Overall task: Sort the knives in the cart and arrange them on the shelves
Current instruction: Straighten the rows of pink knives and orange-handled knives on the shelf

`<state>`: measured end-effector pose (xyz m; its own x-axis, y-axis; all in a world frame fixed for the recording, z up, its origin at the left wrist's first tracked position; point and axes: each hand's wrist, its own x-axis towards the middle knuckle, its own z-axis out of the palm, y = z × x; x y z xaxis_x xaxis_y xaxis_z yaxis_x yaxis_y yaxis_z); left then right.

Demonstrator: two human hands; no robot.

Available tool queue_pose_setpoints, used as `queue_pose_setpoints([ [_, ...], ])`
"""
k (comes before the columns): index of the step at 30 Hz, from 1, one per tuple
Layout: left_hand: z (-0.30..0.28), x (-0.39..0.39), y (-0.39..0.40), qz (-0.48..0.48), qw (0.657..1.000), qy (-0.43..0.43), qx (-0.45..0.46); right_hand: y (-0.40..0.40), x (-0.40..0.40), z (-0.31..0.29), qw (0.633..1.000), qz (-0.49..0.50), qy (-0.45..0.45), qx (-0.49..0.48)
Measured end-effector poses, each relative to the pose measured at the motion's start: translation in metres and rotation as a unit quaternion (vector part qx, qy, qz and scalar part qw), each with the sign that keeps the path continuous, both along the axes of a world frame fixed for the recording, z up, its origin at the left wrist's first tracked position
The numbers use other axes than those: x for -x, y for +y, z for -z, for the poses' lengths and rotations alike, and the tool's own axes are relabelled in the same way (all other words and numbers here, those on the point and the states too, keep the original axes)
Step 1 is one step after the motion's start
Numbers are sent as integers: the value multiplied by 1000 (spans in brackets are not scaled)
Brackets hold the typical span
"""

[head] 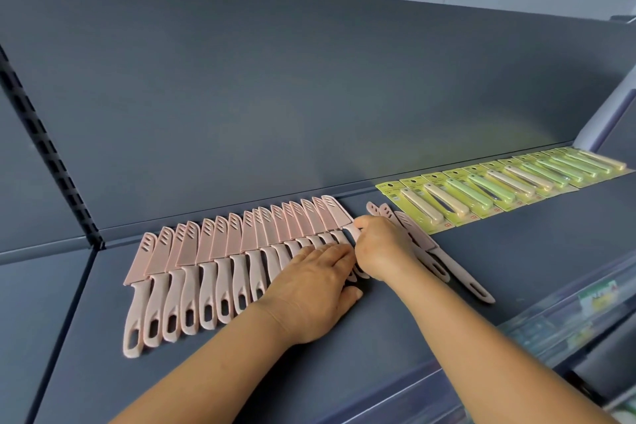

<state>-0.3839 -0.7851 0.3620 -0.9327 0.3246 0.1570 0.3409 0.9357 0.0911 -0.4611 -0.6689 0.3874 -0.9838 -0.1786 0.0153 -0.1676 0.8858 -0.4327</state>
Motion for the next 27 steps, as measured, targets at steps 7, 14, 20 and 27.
queue_pose_setpoints([
  [7, -1, 0, 0, -7, 1000, -12, 4, 4, -6, -2, 1000, -21, 8, 3],
  [14, -10, 0, 6, 6, 1000, -12, 1, 50, -20, -3, 994, -3, 51, -101],
  [20, -14, 8, 18, 26, 999, -20, 29, 62, -27, 0, 992, 10, 50, -115],
  [27, -11, 8, 23, 26, 999, -21, 30, 62, -23, -4, 990, 19, 83, -116],
])
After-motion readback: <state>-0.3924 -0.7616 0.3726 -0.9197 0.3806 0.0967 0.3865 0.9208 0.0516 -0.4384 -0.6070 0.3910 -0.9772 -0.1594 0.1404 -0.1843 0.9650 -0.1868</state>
